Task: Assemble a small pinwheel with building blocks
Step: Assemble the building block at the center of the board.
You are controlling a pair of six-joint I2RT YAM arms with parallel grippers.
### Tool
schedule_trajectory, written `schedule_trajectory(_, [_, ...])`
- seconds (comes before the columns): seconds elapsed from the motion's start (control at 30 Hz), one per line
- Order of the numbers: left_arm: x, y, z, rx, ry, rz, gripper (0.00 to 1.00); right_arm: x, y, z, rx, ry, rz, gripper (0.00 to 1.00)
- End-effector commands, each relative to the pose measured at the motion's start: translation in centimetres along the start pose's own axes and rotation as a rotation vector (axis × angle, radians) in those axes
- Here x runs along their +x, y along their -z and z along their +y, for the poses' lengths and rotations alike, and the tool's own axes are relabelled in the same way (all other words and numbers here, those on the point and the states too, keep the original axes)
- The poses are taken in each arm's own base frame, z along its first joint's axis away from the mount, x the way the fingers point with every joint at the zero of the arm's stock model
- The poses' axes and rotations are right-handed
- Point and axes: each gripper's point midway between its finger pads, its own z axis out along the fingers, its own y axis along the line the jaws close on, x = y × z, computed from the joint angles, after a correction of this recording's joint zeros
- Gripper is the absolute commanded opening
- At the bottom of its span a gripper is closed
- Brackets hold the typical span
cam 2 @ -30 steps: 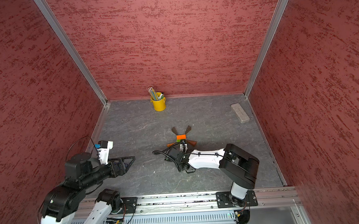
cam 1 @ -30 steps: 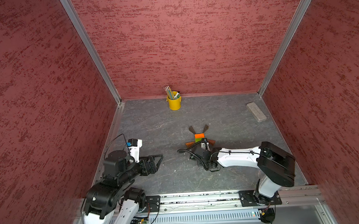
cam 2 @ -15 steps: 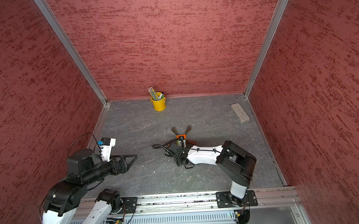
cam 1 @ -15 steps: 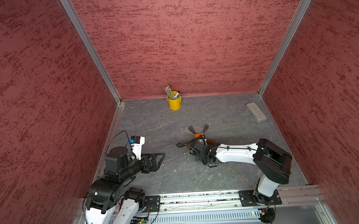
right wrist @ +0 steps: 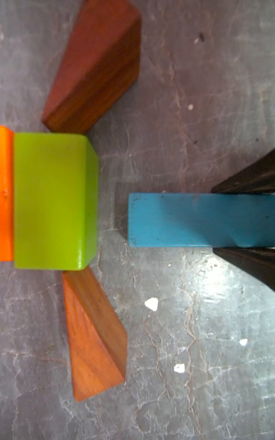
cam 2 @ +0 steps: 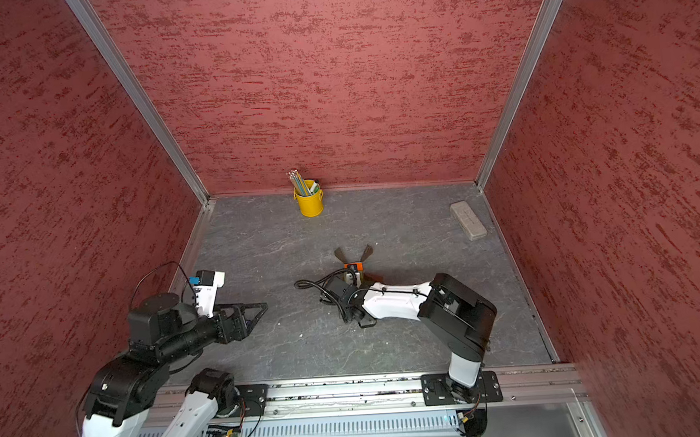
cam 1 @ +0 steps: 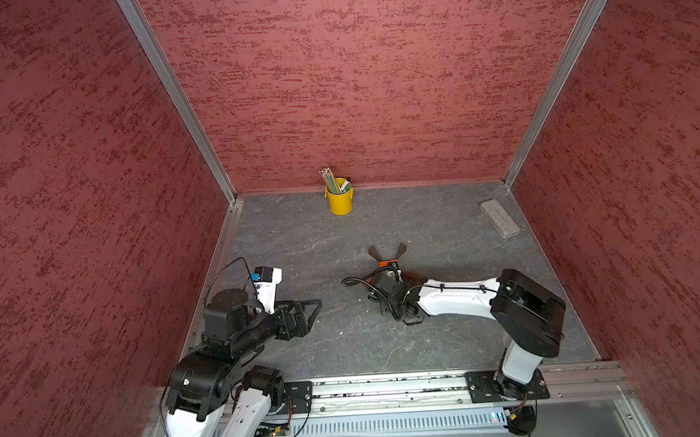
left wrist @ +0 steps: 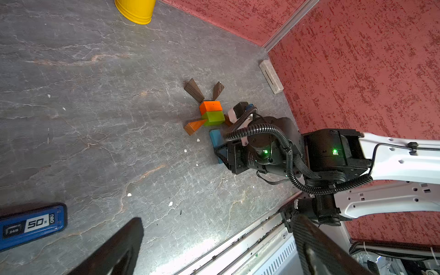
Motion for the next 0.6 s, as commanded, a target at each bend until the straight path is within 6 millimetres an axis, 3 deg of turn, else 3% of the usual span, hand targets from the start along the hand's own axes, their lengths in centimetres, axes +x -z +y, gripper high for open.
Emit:
schedule_trajectory(0.0, [-0.3,0.4,-0.7,0.030,-0.031,-0.028,1.00,-0.4,-0.1,-0.8,0.039,-0.033,-0.016,0.37])
schedule_trajectory(0.23, [-0.2,0.4,-0.7,0.037,-0.033,-0.029,1.00,-0.9,-0.1,-0.8,0.039,-0.034,-0.029,0.39])
schedule_trajectory(0.33, [-0.1,0.4,-0.8,0.042,-0.035,-0.027,1.00,-0.9,-0.2,-0.8,0.043,-0.036,-0.023,0.54])
schedule_trajectory(0.43, [-0.2,0.1,-0.7,0.045,-0.033,-0.029,1.00,-1.0,0.2,-0.4,0.019,-0.041,-0.030,0.63])
schedule_trajectory(0.57, [-0.7,-0.7,-0.5,0.046,-0.003,-0.029,1.00,-1.7,2.0,-0.9,-0.007,-0.079,-0.084,0.67])
